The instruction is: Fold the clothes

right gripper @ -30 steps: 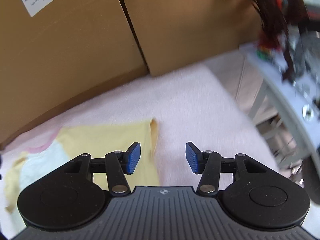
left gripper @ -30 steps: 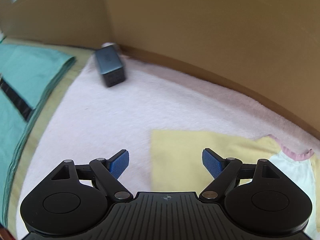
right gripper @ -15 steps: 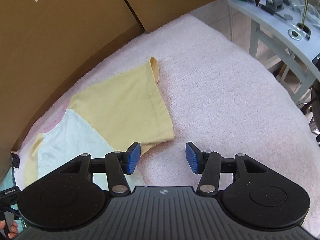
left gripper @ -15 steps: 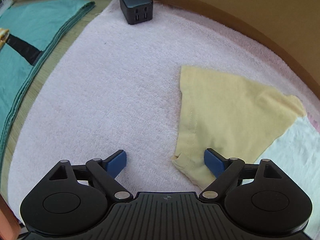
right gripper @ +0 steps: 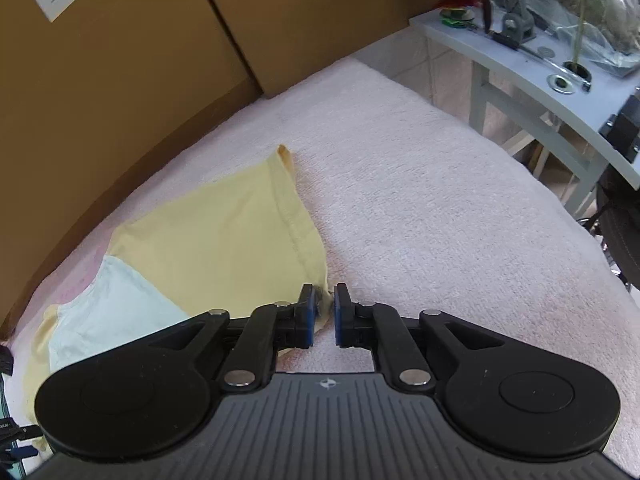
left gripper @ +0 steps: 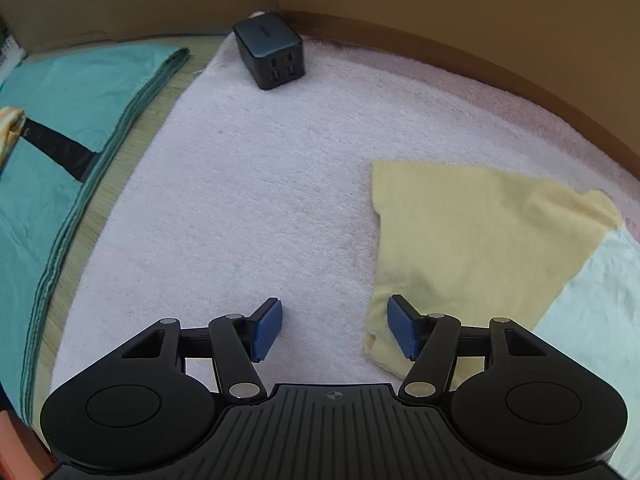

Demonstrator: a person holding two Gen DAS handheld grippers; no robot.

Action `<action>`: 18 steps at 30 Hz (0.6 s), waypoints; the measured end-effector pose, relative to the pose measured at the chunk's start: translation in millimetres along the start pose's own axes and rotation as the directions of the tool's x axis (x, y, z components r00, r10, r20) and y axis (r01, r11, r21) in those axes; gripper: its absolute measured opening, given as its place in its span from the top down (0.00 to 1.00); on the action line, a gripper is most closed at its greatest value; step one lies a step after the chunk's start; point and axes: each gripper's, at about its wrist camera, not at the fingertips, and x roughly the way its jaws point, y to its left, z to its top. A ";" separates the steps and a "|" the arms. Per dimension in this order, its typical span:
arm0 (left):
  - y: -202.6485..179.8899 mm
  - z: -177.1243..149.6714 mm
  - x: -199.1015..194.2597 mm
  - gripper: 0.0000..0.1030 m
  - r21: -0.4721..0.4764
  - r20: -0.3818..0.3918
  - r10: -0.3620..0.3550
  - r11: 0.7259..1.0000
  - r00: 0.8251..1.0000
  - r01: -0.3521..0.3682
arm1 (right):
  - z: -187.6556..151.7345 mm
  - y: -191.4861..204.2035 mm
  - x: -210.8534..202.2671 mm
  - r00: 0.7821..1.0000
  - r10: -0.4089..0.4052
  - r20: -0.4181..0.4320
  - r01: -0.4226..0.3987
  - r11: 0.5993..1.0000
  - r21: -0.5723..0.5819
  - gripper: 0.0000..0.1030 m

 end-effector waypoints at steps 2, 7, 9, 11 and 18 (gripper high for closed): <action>7.1 2.0 3.3 0.32 -0.003 0.000 0.014 1.000 1.000 -0.014 | 0.9 -12.2 -4.5 0.999 -0.041 0.022 0.040 0.998 0.048 0.84; 18.2 -6.6 -15.7 0.31 -0.051 0.009 -0.053 0.997 0.999 0.054 | -3.0 -26.9 -31.5 0.999 0.006 0.049 -0.011 0.995 0.104 0.82; 8.9 -16.2 -32.1 0.25 -0.032 0.033 -0.089 0.995 0.995 0.090 | -11.3 -12.1 -42.2 0.998 0.054 0.044 -0.055 0.998 0.029 0.82; -6.7 -29.4 -46.8 0.21 0.022 0.053 -0.113 0.993 0.992 0.112 | -23.6 12.9 -47.1 0.993 0.114 0.007 -0.113 0.989 -0.092 0.81; -76.3 -100.3 -47.7 0.14 0.282 0.010 -0.138 0.951 0.990 0.129 | -65.9 78.9 -25.5 0.969 0.202 -0.141 -0.244 0.873 -0.423 0.66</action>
